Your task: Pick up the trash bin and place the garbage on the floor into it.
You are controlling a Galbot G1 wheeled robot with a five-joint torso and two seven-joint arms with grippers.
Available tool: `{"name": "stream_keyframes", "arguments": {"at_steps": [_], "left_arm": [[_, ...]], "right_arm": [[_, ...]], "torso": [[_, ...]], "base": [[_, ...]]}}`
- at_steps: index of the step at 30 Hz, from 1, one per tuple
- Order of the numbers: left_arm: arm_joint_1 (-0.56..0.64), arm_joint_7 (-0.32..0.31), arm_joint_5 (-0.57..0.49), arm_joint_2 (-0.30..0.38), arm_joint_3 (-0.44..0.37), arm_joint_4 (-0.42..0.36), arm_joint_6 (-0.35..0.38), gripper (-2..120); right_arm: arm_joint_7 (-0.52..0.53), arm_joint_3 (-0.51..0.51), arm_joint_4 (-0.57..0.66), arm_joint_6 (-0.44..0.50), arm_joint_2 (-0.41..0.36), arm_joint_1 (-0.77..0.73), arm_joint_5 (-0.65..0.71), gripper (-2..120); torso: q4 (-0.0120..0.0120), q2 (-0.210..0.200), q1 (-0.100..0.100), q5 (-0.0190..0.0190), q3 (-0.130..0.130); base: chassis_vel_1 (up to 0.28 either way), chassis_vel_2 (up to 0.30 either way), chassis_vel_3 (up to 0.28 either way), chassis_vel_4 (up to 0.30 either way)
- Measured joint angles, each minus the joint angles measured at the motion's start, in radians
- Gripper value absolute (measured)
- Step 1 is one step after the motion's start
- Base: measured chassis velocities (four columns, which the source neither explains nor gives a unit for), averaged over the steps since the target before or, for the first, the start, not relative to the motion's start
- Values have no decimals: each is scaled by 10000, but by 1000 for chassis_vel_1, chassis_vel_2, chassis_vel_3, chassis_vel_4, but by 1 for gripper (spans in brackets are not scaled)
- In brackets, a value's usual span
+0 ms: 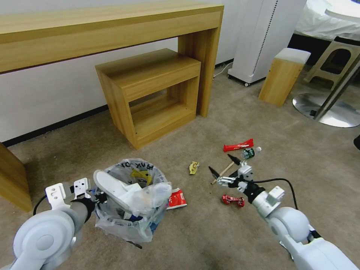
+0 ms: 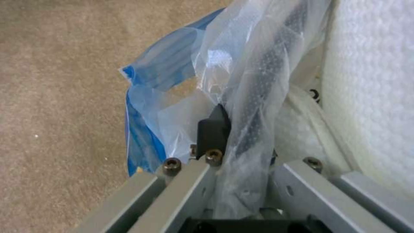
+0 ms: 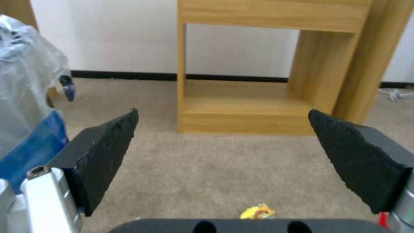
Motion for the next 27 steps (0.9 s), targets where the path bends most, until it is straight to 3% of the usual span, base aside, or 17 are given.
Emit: {"name": "stream_keyframes", "arguments": {"at_steps": [10,19,22,25,27], "left_arm": [[22,-256,-1,-143,-398,180,-114,0],[163,-332,-215,50,-1070,288,-118,0],[177,-436,-389,-6,-1217,312,-102,0],[168,-601,-526,-96,-1244,275,-84,0],[154,-642,-584,-110,-1287,267,-84,0]], "right_arm": [[-5,-288,-187,-9,27,194,6,100],[188,-1077,-342,-1055,-265,658,604,100],[-176,-1587,-637,-1325,-470,1134,847,100],[-1547,-2425,-1543,-1352,-616,2048,673,100],[-1909,-2554,-1808,-1331,-604,2261,523,100]], "torso": [[0,1,0,-2,0],[-1,0,0,-2,0],[-1,0,0,-1,0],[0,0,0,-1,0],[0,0,0,-2,0]], "base": [[0,0,0,0],[0,0,0,0],[0,0,0,0],[0,0,0,0],[0,0,0,0]]}}
